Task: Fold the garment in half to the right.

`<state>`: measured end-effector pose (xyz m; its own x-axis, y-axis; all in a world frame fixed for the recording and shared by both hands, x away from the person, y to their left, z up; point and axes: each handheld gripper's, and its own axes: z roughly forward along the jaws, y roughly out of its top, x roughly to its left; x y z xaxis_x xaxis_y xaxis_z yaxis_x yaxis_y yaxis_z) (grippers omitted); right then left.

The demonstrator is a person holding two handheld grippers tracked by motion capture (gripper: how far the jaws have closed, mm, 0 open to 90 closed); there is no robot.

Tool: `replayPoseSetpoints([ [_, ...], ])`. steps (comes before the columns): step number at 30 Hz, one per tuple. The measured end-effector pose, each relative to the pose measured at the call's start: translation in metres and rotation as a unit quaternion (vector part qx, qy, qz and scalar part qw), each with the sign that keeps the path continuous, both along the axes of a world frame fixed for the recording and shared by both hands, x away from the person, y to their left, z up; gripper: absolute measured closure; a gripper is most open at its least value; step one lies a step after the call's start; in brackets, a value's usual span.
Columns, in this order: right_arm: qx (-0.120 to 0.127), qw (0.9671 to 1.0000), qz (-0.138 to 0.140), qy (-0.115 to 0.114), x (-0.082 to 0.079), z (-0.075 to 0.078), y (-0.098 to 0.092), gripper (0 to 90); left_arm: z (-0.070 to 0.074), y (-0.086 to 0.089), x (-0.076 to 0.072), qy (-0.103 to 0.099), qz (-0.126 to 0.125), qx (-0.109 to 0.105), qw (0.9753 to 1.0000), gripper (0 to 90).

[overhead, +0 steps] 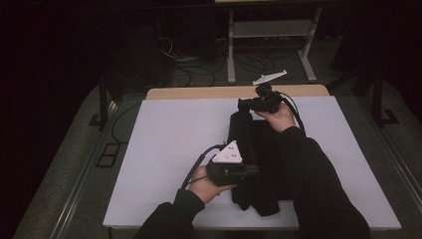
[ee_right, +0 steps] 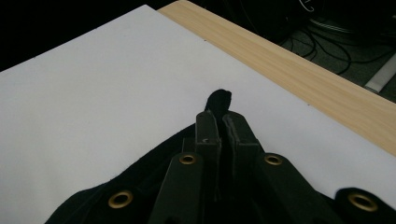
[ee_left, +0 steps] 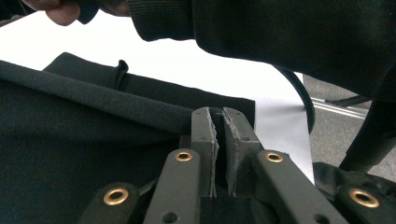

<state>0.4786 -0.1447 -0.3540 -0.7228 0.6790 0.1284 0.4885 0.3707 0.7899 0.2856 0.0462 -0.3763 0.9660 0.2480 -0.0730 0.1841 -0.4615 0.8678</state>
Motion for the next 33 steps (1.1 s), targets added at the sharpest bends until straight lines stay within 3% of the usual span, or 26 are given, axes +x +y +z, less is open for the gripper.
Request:
replayPoseSetpoints([
  [33,0.013,0.999,-0.041,0.013,-0.006,-0.02,-0.054,84.0,-0.015,-0.051,0.009,0.018,-0.033,0.002,0.9993,81.8],
])
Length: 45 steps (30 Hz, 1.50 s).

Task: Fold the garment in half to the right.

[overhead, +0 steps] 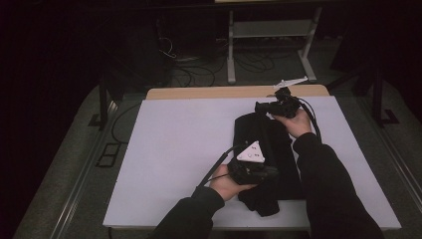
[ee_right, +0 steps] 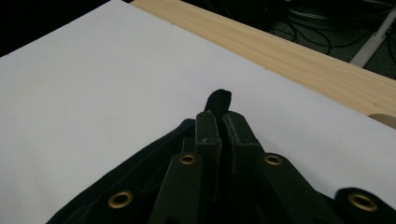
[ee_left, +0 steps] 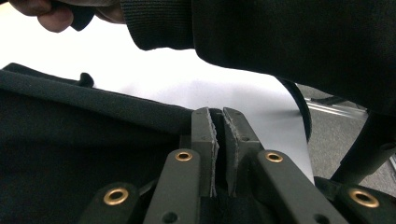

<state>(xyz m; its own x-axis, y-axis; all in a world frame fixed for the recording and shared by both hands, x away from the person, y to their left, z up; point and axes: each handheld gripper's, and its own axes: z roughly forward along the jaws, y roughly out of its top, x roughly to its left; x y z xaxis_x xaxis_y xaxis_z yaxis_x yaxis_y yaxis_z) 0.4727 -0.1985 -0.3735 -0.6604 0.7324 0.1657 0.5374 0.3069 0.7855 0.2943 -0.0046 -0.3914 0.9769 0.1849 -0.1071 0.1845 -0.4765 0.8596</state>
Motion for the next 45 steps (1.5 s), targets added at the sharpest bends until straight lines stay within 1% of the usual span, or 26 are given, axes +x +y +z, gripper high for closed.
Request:
replayPoseSetpoints([
  [1,0.003,1.0,-0.003,0.004,-0.001,-0.001,-0.002,84.0,-0.001,-0.001,0.0,0.0,-0.002,0.002,1.0,81.9],
  [6,0.013,0.9999,-0.006,0.007,-0.001,-0.006,-0.012,84.0,-0.004,-0.008,0.001,0.006,-0.004,0.001,1.0,81.9],
  [17,0.014,0.9994,-0.023,0.02,-0.003,-0.018,-0.029,84.0,-0.01,-0.018,0.003,0.012,-0.009,0.01,0.9998,81.9],
  [24,0.017,0.9992,-0.027,0.022,-0.004,-0.022,-0.033,84.0,-0.014,-0.023,0.005,0.015,-0.008,0.012,0.9998,81.9],
  [34,0.018,0.9987,-0.036,0.032,-0.005,-0.032,-0.043,84.0,-0.016,-0.027,0.007,0.021,-0.01,0.016,0.9996,81.8],
  [45,0.019,0.9983,-0.04,0.037,-0.005,-0.04,-0.047,84.0,-0.019,-0.033,0.008,0.024,-0.01,0.021,0.9994,81.9],
])
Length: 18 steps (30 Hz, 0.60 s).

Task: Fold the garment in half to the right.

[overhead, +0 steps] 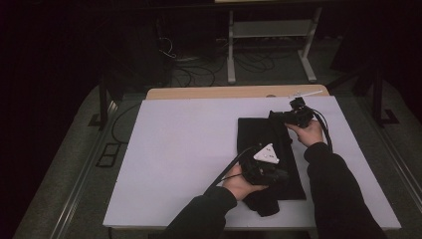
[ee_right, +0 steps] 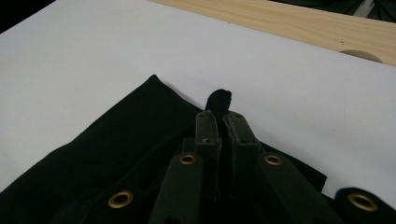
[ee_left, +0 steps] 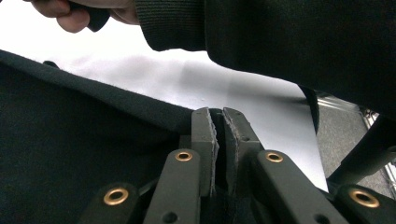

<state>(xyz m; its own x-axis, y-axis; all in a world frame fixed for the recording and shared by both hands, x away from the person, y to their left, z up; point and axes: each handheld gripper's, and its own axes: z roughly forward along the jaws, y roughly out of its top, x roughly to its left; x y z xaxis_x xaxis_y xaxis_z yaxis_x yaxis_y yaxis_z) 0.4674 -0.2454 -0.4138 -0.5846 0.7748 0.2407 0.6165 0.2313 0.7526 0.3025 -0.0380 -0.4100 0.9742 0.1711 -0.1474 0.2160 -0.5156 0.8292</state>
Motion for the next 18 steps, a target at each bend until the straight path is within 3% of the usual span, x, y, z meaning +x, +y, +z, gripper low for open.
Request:
replayPoseSetpoints([
  [18,-0.01,0.9998,-0.013,0.015,-0.002,-0.014,-0.01,83.9,0.001,-0.014,0.004,0.004,-0.003,0.025,0.9997,81.9],
])
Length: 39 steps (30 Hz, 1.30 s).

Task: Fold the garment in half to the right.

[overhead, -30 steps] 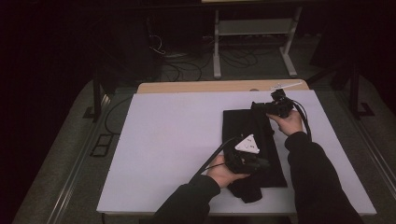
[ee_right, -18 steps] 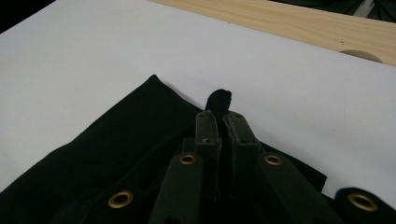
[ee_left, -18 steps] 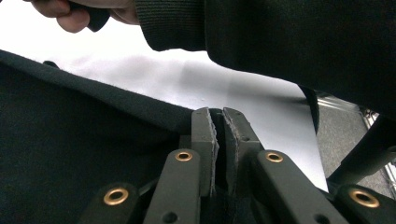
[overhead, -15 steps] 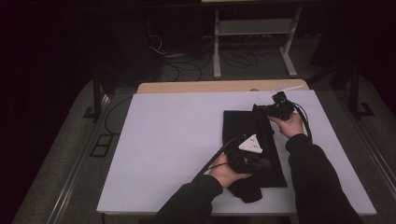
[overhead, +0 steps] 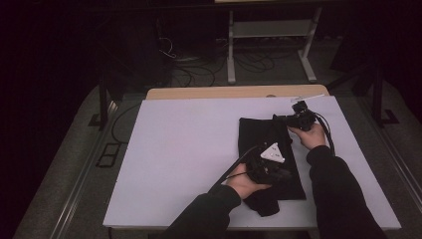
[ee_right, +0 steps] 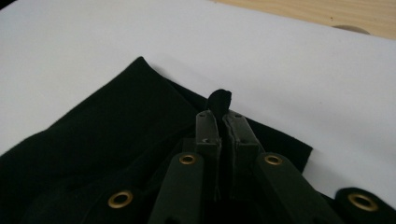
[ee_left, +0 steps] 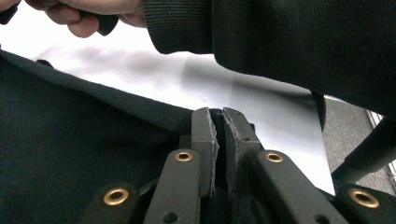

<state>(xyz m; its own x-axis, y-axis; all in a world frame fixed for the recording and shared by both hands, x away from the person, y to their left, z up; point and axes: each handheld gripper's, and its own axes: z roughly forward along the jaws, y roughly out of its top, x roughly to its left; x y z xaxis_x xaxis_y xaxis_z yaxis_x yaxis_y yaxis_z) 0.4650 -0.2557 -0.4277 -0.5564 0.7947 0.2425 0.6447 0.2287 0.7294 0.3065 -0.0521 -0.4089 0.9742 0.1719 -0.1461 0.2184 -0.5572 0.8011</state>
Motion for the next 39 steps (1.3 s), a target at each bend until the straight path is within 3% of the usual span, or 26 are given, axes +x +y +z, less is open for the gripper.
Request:
replayPoseSetpoints([
  [9,-0.006,1.0,-0.005,0.005,-0.002,-0.004,-0.006,83.7,0.0,-0.012,0.002,0.002,-0.002,0.009,1.0,82.0],
  [16,-0.021,0.9995,-0.015,0.019,-0.004,-0.005,-0.008,81.9,-0.001,-0.021,0.004,-0.002,-0.008,0.028,0.9996,82.4],
  [23,-0.024,0.9992,-0.023,0.023,-0.013,0.007,-0.019,63.0,-0.003,-0.029,0.006,-0.001,-0.011,0.038,0.9992,83.0],
  [28,-0.004,0.9993,-0.033,0.016,-0.023,0.017,-0.037,52.5,-0.005,-0.037,0.007,-0.004,-0.019,0.052,0.9985,83.6],
  [35,0.01,0.9993,-0.034,-0.002,-0.041,0.027,-0.056,50.5,-0.008,-0.05,0.008,-0.01,-0.032,0.078,0.9964,83.8],
  [39,0.017,0.9993,-0.034,-0.007,-0.051,0.027,-0.062,49.2,-0.012,-0.057,0.006,0.002,-0.034,0.089,0.9955,83.8],
])
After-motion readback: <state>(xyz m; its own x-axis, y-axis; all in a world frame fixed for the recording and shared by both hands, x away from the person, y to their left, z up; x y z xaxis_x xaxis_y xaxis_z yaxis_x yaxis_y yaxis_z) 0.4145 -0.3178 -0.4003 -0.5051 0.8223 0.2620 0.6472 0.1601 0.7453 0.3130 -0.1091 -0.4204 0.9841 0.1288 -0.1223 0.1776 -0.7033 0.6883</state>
